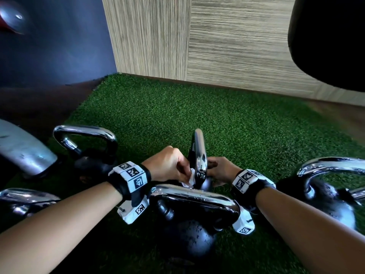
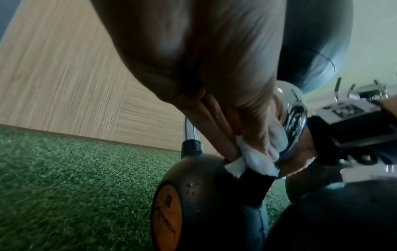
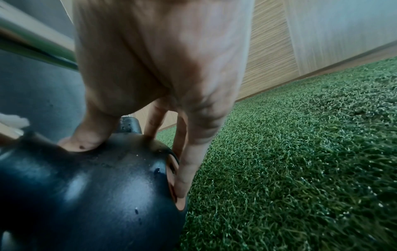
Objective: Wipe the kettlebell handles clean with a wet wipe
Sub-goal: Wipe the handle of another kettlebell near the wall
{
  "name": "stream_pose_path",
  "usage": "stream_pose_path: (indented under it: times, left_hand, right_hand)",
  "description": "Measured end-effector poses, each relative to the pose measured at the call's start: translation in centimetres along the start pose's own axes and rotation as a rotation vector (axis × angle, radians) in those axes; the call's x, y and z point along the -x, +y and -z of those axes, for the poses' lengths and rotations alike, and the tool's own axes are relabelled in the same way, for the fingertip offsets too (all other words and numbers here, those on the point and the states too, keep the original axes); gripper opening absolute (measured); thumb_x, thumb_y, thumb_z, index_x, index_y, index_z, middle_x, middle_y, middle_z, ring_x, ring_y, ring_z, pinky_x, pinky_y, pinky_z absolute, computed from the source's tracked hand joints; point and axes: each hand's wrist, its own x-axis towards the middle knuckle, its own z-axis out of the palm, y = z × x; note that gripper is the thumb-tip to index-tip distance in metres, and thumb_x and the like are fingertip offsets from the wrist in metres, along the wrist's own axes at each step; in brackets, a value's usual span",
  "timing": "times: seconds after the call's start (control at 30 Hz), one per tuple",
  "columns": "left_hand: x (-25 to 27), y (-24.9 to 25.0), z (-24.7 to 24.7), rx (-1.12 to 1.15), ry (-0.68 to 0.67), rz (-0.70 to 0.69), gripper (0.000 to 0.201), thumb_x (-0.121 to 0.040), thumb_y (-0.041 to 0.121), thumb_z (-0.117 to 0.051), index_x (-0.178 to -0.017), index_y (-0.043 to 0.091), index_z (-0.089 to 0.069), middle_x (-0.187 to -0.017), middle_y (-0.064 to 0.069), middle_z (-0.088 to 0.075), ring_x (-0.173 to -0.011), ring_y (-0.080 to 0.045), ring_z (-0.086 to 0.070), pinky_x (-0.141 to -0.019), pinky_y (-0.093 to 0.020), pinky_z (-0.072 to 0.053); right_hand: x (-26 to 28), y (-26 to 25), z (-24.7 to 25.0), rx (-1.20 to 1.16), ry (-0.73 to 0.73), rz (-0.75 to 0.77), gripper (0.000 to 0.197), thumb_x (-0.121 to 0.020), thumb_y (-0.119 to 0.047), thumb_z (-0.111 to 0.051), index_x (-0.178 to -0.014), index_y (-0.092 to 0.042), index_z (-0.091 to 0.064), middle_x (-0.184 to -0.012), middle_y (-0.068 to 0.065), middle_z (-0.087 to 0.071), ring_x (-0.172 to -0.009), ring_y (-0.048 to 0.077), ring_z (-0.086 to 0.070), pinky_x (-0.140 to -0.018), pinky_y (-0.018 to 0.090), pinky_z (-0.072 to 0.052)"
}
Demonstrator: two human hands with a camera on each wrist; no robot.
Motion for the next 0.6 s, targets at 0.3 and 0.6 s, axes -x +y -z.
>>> stream_pose_path:
  times: [0.3,0.6]
  left_hand:
    - [-0.3,0.1,2.9,0.017,0.059,0.041,0.019,-0.077,0.016,-0.089,-0.093,0.013,-0.08,-0.087,0.008,-0.079,-0.077,0.001,-0.074,-0.077,-0.015,-0.059]
    - [-1.2,2.1,9.3,0.557,0.421,0.132,0.026,-0.078,0.028,-0.085,-0.09,0.009,-0.071,-0.084,-0.007,-0.08,-0.078,-0.02,-0.078,-0.07,-0.028,-0.064]
  right_hand:
    - [1.7,-4.3,3.4,0.273,-0.033,0.065,0.025,-0.092,-0.018,-0.072,-0.116,-0.019,-0.071,-0.072,-0.011,-0.069,-0.055,0.009,-0.054,-0.047,0.019,-0.044]
    - [4.4,-12.5,5.0,-0.061,0.029,0.497,0.047,-0.08,-0.01,-0.083,-0.125,-0.008,-0.07,-0.117,0.008,-0.075,-0.098,0.025,-0.076,-0.086,0.035,-0.062]
